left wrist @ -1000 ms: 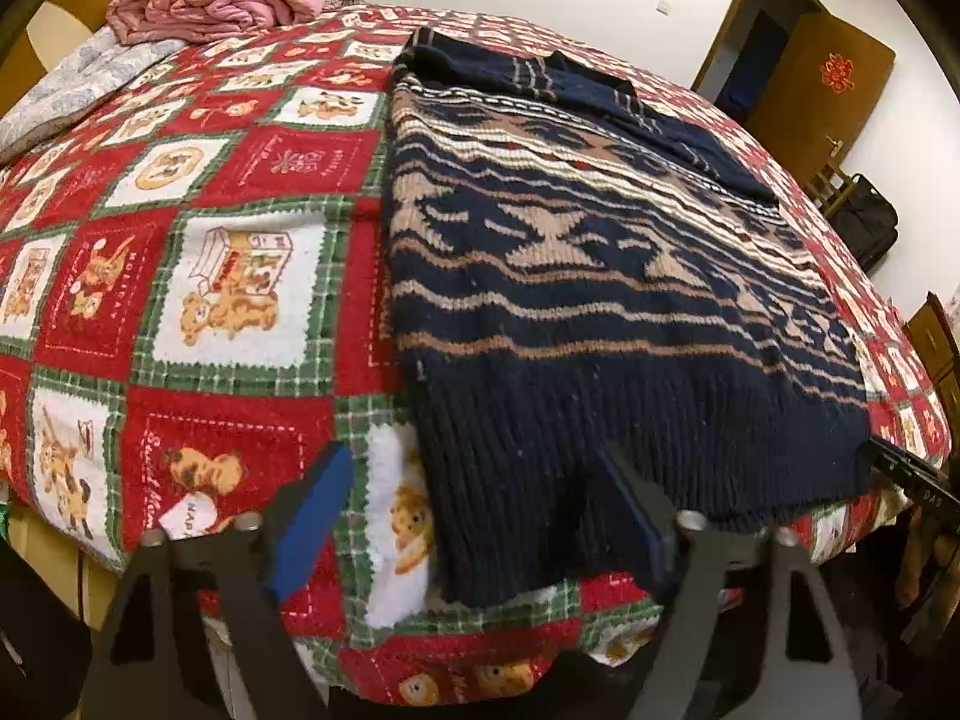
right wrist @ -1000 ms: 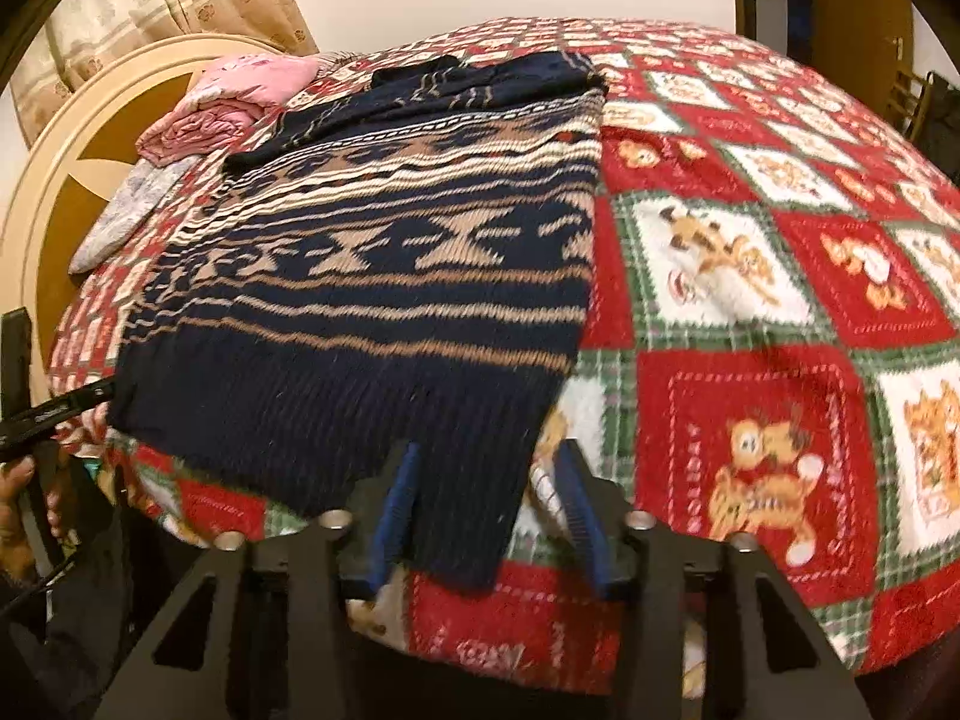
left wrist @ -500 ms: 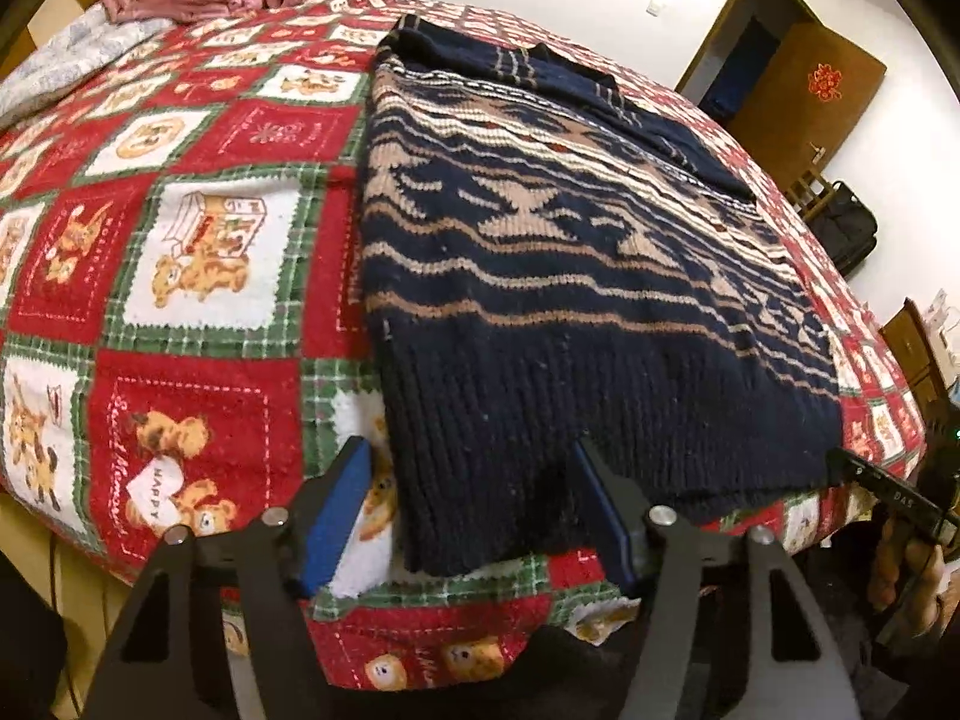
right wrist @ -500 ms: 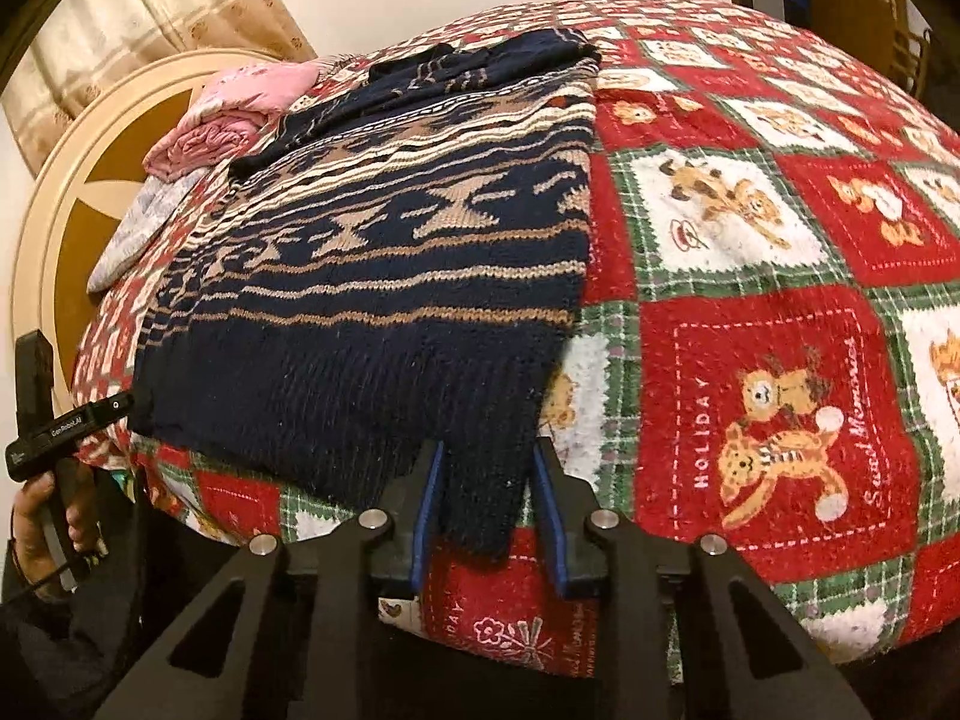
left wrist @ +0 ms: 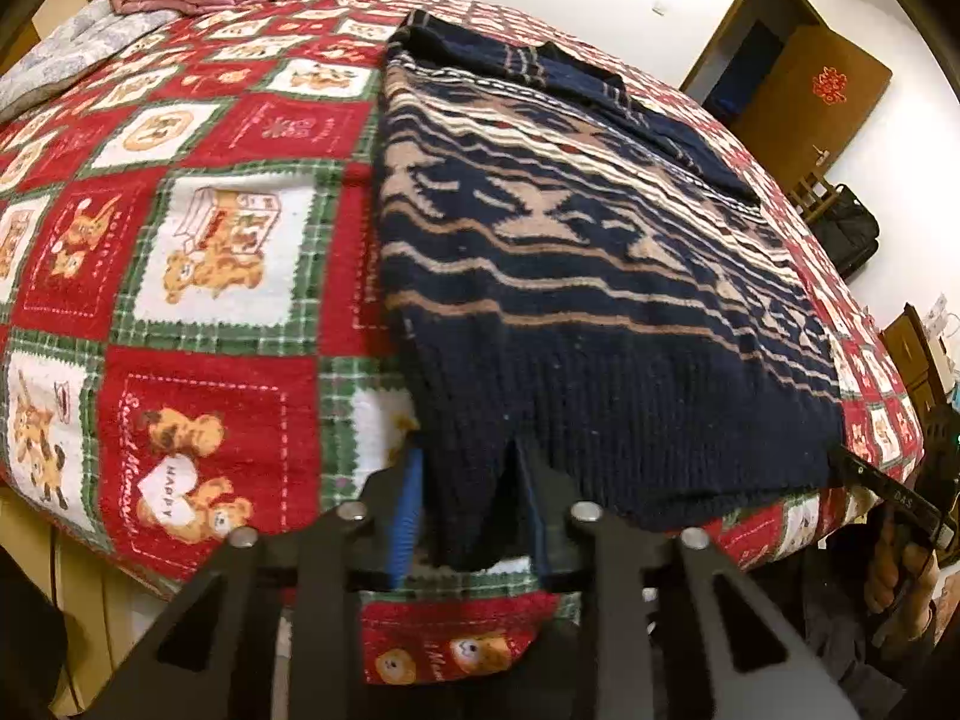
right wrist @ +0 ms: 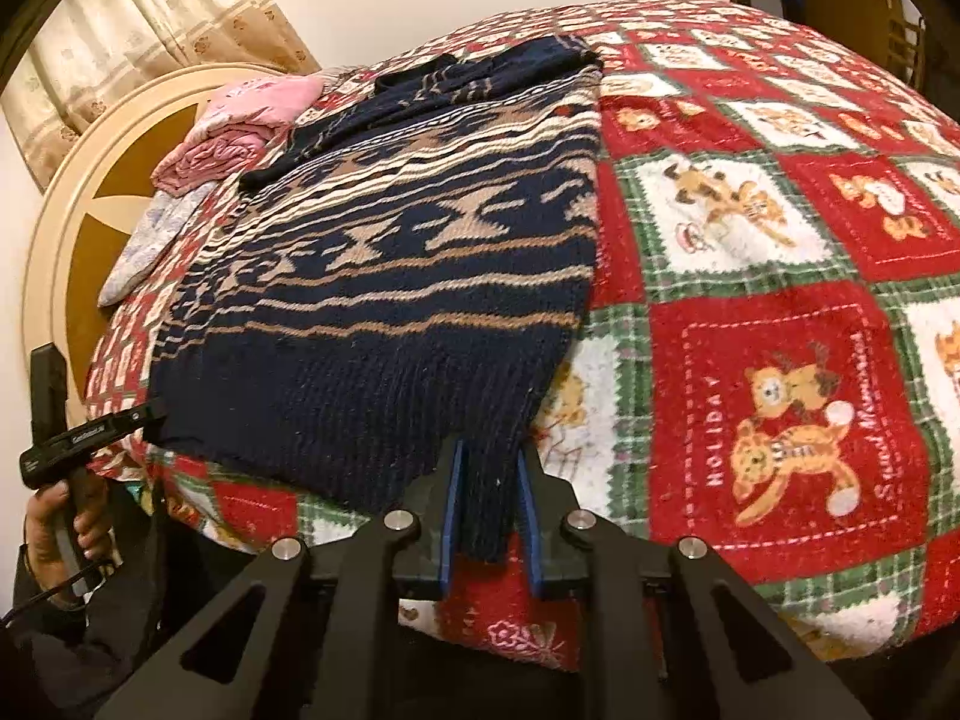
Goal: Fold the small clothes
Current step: 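Close both grippers on the patterned hem edge, then lift the hem with both grippers and fold it up onto the collar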
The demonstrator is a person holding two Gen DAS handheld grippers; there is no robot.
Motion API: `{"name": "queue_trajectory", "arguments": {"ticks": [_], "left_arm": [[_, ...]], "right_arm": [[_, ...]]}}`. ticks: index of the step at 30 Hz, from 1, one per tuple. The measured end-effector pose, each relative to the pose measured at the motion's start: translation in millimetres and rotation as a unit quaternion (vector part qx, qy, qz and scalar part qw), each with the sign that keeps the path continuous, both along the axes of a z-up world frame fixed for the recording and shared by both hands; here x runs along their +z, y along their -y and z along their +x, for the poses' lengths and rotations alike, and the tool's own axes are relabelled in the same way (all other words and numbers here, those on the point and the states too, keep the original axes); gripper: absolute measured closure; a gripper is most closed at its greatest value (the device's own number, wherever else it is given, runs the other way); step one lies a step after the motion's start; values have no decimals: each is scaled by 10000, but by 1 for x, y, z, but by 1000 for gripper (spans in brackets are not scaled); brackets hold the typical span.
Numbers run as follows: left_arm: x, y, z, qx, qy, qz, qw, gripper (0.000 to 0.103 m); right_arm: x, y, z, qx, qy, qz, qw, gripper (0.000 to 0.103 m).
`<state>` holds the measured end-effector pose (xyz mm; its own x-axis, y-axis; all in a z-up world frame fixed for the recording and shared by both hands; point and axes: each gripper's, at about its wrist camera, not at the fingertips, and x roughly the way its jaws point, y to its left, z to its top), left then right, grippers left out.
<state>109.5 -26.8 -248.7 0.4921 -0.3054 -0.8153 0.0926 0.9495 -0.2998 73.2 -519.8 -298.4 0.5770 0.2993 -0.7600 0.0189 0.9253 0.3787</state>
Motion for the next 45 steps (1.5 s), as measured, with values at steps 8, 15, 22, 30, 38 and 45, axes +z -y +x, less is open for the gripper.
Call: {"name": "queue_trajectory", "arguments": {"ticks": [8,15,22,30,38,45], "left_arm": [[0,1,0,-46,30,-372,9993,51],[2,10,-2,-321,78,47,9994,71],[0,-4,1,-200,-99,-460,9987,92],[28,-22,-2,-196,297,-1446,9889,93],[43,-14,0,-405,548,-1461,9869,93],[61,-18,20,-406,731,-1719,9816,93]], "right_arm": [[-8,3,1,-12,-50,323,9995,86],[-5,-3,-1,40,15,133,9999,90],[8,1,-5,81,276,413,9987,95],[38,13,-15,49,878,741,9934,95],[47,19,-11,70,979,1114,9889,95],[73,33,10,9,1231,1204,9851,95]]}}
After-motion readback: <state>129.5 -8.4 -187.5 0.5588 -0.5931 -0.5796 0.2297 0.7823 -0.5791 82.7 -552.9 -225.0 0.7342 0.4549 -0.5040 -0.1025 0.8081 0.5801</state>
